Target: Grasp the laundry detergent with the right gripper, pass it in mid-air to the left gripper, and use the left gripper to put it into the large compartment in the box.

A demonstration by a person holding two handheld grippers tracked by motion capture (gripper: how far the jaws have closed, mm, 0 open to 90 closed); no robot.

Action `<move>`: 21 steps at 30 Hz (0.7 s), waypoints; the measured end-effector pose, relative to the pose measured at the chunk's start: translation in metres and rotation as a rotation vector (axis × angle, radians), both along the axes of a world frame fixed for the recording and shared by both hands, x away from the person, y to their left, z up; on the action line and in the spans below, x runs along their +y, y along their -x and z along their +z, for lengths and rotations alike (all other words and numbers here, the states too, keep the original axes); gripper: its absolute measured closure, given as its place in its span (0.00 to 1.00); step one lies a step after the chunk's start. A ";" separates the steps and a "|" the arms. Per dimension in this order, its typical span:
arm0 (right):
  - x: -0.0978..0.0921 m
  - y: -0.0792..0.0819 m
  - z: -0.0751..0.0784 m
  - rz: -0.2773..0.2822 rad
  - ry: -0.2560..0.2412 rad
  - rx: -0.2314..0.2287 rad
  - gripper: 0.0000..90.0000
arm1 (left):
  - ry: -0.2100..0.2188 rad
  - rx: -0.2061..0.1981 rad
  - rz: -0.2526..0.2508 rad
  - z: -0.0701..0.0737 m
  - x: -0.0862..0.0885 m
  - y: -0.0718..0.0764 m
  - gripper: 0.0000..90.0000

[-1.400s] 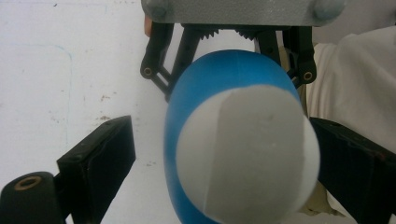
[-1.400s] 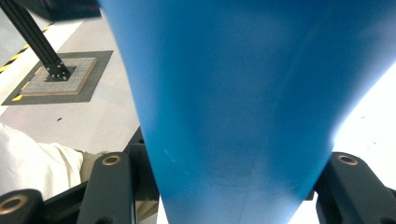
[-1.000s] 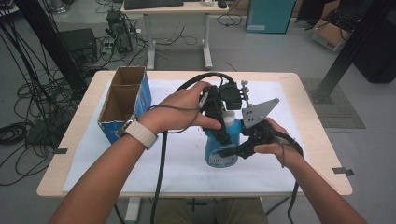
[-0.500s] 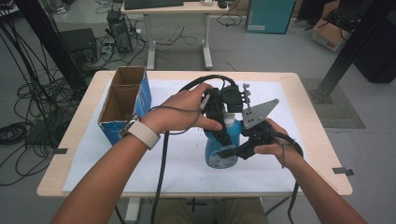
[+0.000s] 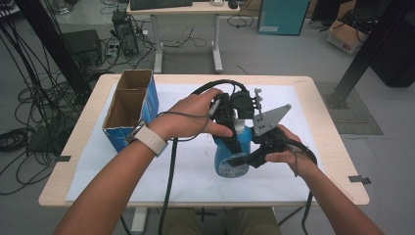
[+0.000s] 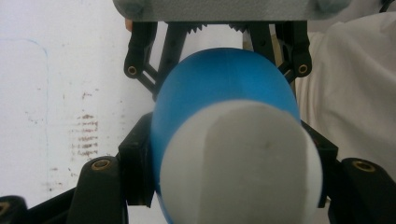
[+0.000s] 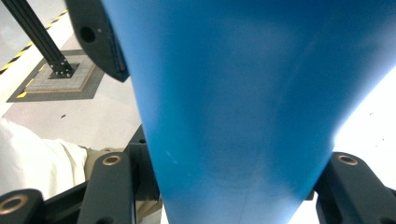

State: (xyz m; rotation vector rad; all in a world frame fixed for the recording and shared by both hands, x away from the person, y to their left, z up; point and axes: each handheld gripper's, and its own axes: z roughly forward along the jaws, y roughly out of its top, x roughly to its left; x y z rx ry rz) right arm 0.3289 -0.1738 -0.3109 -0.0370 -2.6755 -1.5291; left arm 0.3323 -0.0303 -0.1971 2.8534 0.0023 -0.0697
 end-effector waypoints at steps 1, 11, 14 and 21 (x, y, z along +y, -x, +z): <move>0.000 0.000 0.000 -0.002 -0.002 0.003 0.48 | -0.004 0.001 0.005 0.000 0.000 0.000 0.42; 0.001 0.001 0.000 0.000 0.006 0.008 0.48 | 0.005 0.004 0.012 -0.001 0.002 0.002 0.42; 0.001 0.002 0.001 0.000 0.006 0.005 0.48 | 0.005 0.002 0.009 -0.001 0.002 0.002 0.42; 0.001 0.003 0.002 -0.001 0.008 0.003 0.48 | 0.005 0.004 0.007 0.001 0.002 0.003 0.42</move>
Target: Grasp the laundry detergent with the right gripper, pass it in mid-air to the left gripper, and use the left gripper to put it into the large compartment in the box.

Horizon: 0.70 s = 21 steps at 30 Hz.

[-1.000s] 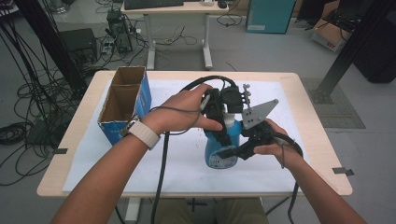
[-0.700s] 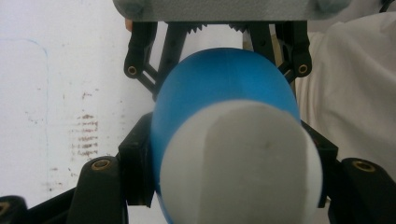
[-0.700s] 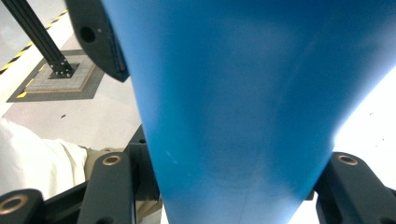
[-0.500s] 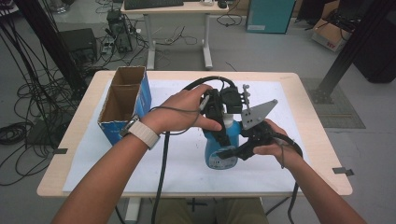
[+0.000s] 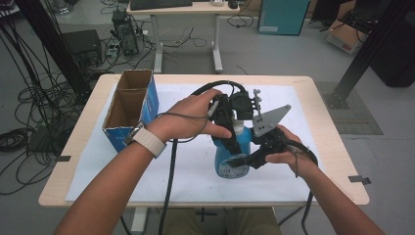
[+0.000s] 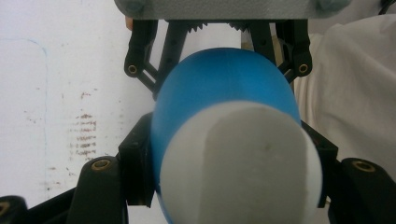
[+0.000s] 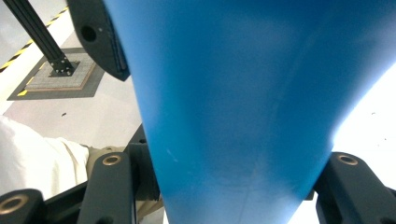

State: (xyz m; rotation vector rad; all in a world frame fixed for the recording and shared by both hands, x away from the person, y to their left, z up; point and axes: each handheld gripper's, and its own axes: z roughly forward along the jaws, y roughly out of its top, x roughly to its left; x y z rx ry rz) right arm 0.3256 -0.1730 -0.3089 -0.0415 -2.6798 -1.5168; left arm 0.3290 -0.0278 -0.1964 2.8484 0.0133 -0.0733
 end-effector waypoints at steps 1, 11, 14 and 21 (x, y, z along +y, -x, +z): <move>0.000 0.000 0.000 0.000 -0.001 -0.001 0.48 | 0.000 0.000 -0.001 0.000 0.000 0.000 0.42; 0.000 0.000 0.002 -0.001 0.001 -0.007 0.48 | 0.003 -0.008 0.003 0.002 0.000 0.001 0.42; 0.000 0.000 0.003 -0.001 0.001 -0.007 0.48 | 0.002 -0.009 0.003 0.003 0.000 0.001 0.42; -0.001 0.000 0.005 0.000 0.004 -0.012 0.48 | 0.002 -0.011 0.000 0.004 0.000 0.000 0.42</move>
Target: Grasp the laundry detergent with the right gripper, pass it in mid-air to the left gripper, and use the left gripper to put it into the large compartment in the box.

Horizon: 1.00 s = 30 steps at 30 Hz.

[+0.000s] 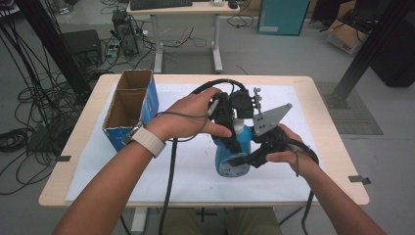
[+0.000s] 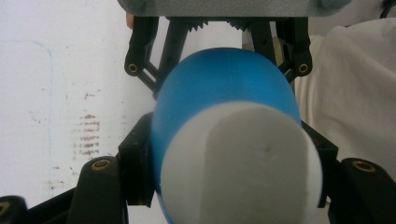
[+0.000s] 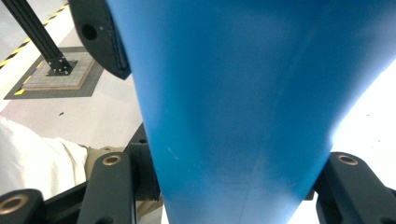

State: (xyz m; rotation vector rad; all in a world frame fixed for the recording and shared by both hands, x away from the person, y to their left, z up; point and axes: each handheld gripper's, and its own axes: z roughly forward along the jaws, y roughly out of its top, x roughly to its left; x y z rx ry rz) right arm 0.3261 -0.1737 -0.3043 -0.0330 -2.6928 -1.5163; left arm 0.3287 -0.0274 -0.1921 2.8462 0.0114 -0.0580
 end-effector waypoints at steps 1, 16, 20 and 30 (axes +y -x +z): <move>0.000 0.000 0.000 0.001 -0.001 -0.002 0.48 | 0.003 -0.015 -0.003 0.000 0.000 0.000 0.42; -0.001 -0.001 0.000 0.000 0.008 -0.005 0.48 | -0.003 -0.019 -0.006 0.000 -0.001 0.000 0.42; -0.001 -0.001 0.000 -0.002 0.004 -0.006 0.48 | 0.007 -0.014 0.003 -0.001 -0.001 0.001 0.42; -0.002 -0.001 0.001 0.000 0.004 -0.014 0.48 | 0.009 -0.025 0.004 0.000 -0.001 0.001 0.42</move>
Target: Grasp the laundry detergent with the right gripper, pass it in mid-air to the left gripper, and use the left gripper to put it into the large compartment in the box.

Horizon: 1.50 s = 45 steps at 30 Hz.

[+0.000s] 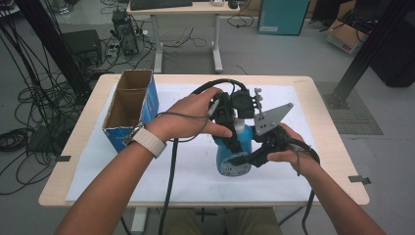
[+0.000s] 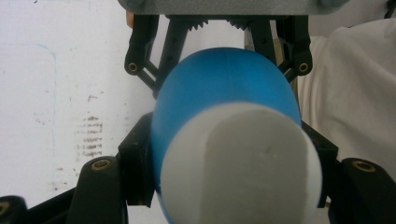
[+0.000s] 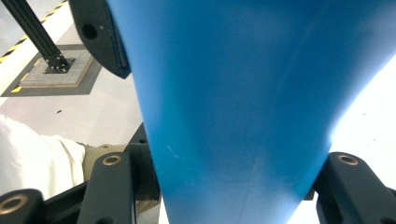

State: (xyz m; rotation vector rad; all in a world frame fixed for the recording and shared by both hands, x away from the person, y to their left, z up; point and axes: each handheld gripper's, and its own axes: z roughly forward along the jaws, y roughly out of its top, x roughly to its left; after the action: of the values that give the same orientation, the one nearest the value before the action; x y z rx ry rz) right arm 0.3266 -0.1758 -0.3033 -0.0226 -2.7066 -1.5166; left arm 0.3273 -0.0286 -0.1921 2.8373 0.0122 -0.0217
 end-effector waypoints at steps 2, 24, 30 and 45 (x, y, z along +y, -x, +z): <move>0.000 0.000 0.000 0.000 -0.001 0.001 0.48 | 0.004 -0.001 -0.002 0.000 0.000 0.000 0.42; -0.003 0.003 0.003 -0.006 0.007 -0.012 0.48 | 0.001 0.005 -0.002 0.002 -0.001 0.003 0.42; -0.003 0.003 0.003 -0.005 0.008 -0.011 0.48 | 0.001 0.004 -0.002 0.002 -0.001 0.003 0.42; -0.002 0.002 0.003 -0.005 0.007 -0.011 0.48 | 0.005 0.002 0.001 0.001 0.000 0.002 0.42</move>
State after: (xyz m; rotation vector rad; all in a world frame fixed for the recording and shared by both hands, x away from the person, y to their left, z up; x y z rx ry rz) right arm 0.3247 -0.1778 -0.3007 -0.0217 -2.7224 -1.5129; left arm 0.3251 -0.0291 -0.1907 2.8327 0.0145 -0.0244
